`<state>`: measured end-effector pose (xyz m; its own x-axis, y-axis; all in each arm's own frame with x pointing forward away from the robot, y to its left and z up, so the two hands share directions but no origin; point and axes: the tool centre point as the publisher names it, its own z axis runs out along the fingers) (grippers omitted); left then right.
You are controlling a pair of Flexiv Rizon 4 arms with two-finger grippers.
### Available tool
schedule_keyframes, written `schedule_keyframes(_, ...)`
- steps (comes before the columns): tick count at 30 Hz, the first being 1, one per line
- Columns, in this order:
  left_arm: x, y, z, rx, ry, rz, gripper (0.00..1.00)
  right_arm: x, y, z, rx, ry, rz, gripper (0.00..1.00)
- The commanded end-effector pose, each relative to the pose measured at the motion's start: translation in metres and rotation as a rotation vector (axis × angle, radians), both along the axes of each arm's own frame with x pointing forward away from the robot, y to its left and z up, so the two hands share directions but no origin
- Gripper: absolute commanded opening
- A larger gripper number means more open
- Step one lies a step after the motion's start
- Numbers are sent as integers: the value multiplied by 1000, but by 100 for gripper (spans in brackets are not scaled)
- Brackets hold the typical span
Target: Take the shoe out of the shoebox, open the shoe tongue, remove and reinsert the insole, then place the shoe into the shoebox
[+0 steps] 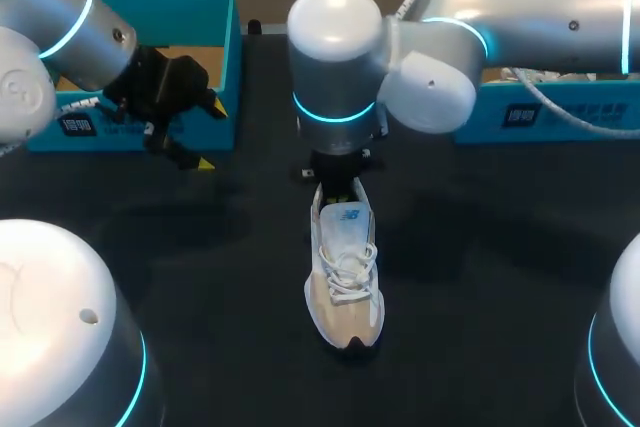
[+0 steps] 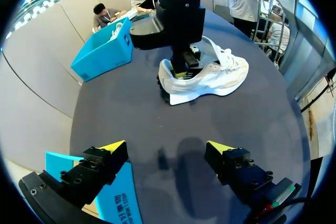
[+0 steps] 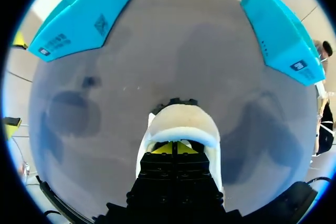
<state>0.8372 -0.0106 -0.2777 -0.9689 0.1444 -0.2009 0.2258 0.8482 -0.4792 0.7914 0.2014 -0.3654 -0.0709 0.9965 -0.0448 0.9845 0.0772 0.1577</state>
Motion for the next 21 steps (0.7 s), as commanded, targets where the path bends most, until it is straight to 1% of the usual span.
schedule_keyframes(1, -1, 0, 0, 2, -1, 0, 100, 2, 3, 2, -46, -6, 9, 0)
schedule_keyframes(7, -1, 0, 0, 2, -1, 0, 100, 4, -5, -9, -101, -18, 9, 0)
schedule_keyframes(12, -1, 0, 0, 2, -1, 0, 100, 5, -6, -21, -164, -15, 16, 0)
schedule_keyframes(21, -1, 0, 0, 2, -1, 0, 100, 2, -3, -41, -132, 40, 40, 0)
